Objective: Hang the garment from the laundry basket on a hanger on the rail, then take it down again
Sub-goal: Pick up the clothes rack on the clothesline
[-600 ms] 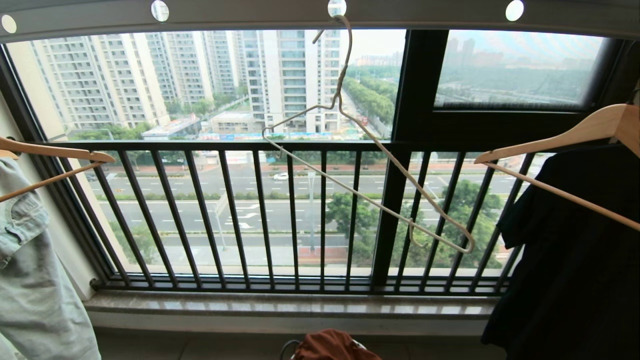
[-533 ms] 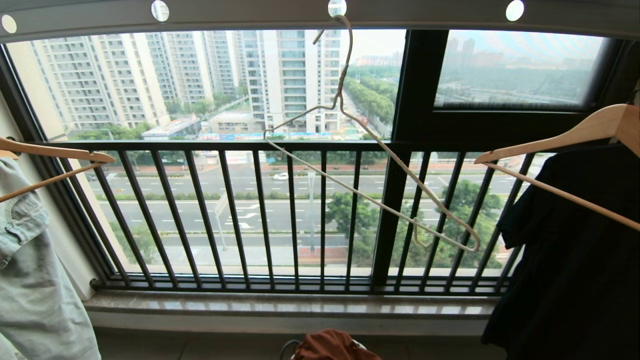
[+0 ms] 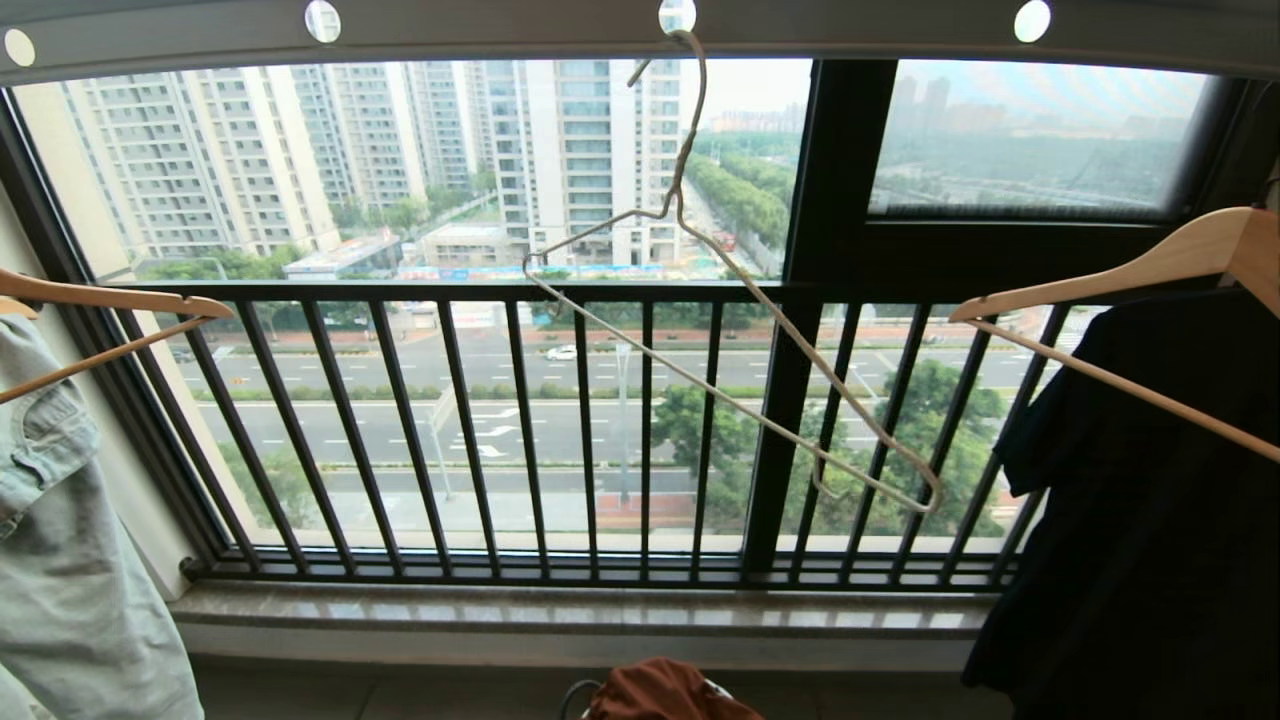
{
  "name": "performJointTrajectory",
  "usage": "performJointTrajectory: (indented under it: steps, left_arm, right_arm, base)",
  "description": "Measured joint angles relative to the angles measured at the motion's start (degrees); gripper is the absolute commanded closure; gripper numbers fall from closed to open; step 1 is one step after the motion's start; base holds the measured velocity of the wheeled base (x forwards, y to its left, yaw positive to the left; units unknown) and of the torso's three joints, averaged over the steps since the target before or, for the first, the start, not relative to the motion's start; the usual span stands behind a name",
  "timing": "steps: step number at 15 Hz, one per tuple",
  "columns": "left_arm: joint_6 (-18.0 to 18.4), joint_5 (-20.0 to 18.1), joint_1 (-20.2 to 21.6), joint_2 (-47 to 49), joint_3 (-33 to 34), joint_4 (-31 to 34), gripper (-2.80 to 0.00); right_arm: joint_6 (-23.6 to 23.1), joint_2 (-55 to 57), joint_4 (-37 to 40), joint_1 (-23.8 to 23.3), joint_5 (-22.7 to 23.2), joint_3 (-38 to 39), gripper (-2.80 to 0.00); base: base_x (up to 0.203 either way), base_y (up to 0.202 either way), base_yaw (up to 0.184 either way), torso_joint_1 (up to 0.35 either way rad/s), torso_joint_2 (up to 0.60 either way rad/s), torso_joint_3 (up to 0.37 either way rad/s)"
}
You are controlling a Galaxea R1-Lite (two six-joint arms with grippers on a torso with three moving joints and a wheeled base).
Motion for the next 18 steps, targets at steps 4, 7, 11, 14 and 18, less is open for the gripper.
performJointTrajectory:
  steps: [4, 7, 11, 14, 18]
  left_arm:
    - [0.0, -0.01, 0.02, 0.0, 0.0, 0.0, 0.0]
    - [0.0, -0.01, 0.0, 0.0, 0.0, 0.02, 0.0]
    - [0.0, 0.0, 0.02, 0.0, -0.04, 0.02, 0.0]
    - [0.0, 0.0, 0.0, 0.0, 0.0, 0.02, 0.0]
    - [0.0, 0.0, 0.02, 0.0, 0.0, 0.0, 0.0]
  right_arm:
    - [0.69, 0.06, 0.94, -0.07, -0.5, -3.63, 0.0]
    - [0.94, 3.12, 6.66, -0.05, -0.47, -16.07, 0.0]
    - [0.97, 17.35, 14.08, -0.02, 4.72, -36.9, 0.0]
    - [1.16, 31.84, 19.06, 0.0, 10.42, -53.54, 0.0]
    - [2.41, 51.67, 22.0, 5.54, 19.3, -72.5, 0.0]
  base:
    - [0.0, 0.0, 0.0, 0.0, 0.0, 0.0]
    - [0.0, 0.0, 0.0, 0.0, 0.0, 0.0]
    - [0.0, 0.0, 0.0, 0.0, 0.0, 0.0]
    - [0.0, 0.0, 0.0, 0.0, 0.0, 0.0]
    - [0.0, 0.0, 0.0, 0.0, 0.0, 0.0]
